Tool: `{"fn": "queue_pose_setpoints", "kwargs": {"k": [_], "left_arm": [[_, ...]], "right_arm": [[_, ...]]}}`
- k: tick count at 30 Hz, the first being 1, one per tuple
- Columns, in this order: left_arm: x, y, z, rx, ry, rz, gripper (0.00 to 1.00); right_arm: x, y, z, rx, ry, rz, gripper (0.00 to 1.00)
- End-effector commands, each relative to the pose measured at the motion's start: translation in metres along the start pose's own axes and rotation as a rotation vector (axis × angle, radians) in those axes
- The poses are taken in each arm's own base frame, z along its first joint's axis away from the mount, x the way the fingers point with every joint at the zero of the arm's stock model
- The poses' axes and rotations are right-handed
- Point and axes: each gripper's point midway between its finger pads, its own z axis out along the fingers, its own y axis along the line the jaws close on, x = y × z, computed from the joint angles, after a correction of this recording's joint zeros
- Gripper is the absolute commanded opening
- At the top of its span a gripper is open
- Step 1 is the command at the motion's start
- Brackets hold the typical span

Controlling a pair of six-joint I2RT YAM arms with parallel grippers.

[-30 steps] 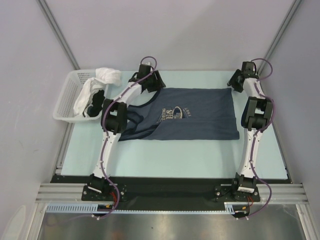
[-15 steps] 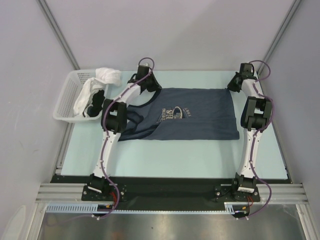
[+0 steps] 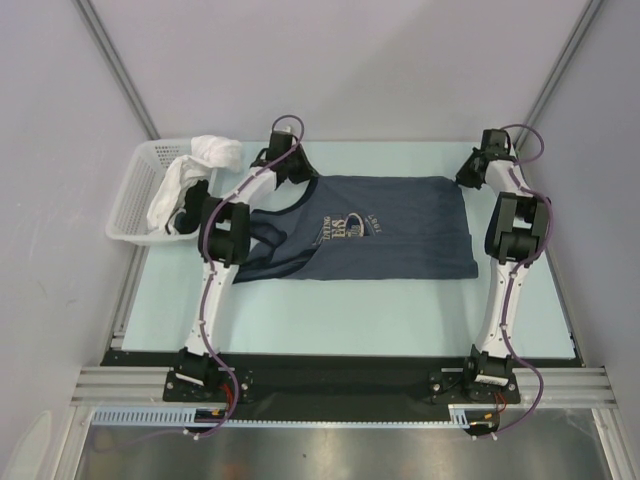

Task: Fold and stack the tank tops
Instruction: Fold the tank top

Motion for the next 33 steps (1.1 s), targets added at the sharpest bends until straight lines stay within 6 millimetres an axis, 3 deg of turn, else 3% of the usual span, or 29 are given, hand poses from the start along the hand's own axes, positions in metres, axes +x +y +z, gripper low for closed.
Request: {"fn": "queue_pose_setpoints", "kwargs": {"k": [1, 5, 14, 22, 33], "left_arm": [[-0.047, -0.044, -0.035, 0.101, -0.117, 0.077, 0.0], [-0.044, -0.052, -0.041, 0.122, -0.119, 0.102, 0.0], [-0.048, -0.078, -0.054, 0.179, -0.141, 0.151, 0.0], [-0.039, -0.078, -0.06, 0.181, -0.128, 0.164, 0.0], [-0.023, -0.071, -0.082, 0.176, -0.127, 0.152, 0.0]], "right_arm": [[-0.037, 0.018, -0.039, -0.059, -0.094, 0.021, 0.0], [-0.037, 0.014, -0.046, -0.063, -0.101, 0.031, 0.0], [-0.057, 0.022, -0.063, -0.106, -0.148, 0.042, 0.0], [-0.053, 0.023, -0.067, -0.117, -0.143, 0.05, 0.0], [-0.051, 0.009, -0.094, -0.104, -0.169, 0.096, 0.0]]}}
